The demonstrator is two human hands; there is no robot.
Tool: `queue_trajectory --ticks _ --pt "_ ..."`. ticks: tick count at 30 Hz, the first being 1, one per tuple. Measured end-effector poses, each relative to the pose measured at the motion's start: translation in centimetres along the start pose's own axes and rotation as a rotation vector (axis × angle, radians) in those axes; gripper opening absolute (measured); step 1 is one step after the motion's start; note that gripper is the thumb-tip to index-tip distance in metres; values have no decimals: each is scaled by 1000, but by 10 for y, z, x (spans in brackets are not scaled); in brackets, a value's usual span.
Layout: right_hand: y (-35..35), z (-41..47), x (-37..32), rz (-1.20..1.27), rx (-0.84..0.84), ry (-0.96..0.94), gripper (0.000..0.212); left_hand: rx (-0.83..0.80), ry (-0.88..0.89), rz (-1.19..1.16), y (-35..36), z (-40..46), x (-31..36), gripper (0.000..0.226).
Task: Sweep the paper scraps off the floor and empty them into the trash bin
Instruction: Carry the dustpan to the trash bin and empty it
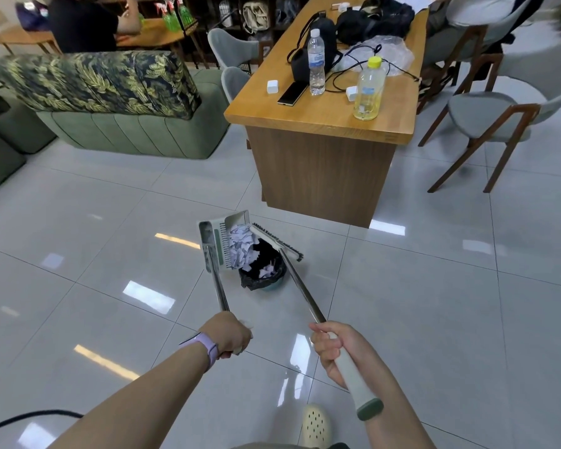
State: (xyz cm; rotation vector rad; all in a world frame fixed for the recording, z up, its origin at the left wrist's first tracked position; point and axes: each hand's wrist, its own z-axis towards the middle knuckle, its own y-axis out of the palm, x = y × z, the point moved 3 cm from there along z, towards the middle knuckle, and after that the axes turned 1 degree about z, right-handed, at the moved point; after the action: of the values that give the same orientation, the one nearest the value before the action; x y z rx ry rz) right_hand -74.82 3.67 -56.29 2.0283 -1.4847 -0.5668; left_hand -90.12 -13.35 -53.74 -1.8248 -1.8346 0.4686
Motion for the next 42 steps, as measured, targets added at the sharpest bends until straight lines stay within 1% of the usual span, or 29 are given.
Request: queue_trajectory --ticks 3,6,7,9,13,16,20,22,28,32,37,40,42 --pt "-5 1 3 -36 47 3 15 -5 6 26 3 -2 0 20" --pt "-12 1 4 -57 72 3 18 -8 13 63 6 0 -2 33" --pt "-14 1 4 -60 80 2 19 -6 6 74 7 -1 -2 32" --pt "-19 0 4 -66 98 -6 18 3 -17 107 9 -1 -3 18" --pt "-21 -1 8 -87 122 -3 21 12 -65 220 11 1 -5 24" --pt "-21 -3 9 -93 145 4 24 29 -75 243 11 2 -8 20" --pt "-22 -5 12 -103 169 -13 23 65 -73 236 10 3 -12 22" --pt "-22 -5 14 -144 180 -12 25 68 -78 287 9 0 -14 23" --pt "-20 -10 17 -302 232 -12 30 93 -81 380 6 -7 -18 12" --pt "-25 -6 18 -316 260 -61 26 128 -64 406 8 -11 -19 15" --pt "-29 -6 18 -349 266 -82 28 177 -39 479 10 -15 -19 5" --pt "-33 -9 17 -336 265 -85 28 209 -42 562 14 -13 -22 26" --pt "-35 -12 16 -330 262 -85 28 251 -17 605 20 -13 -25 32"
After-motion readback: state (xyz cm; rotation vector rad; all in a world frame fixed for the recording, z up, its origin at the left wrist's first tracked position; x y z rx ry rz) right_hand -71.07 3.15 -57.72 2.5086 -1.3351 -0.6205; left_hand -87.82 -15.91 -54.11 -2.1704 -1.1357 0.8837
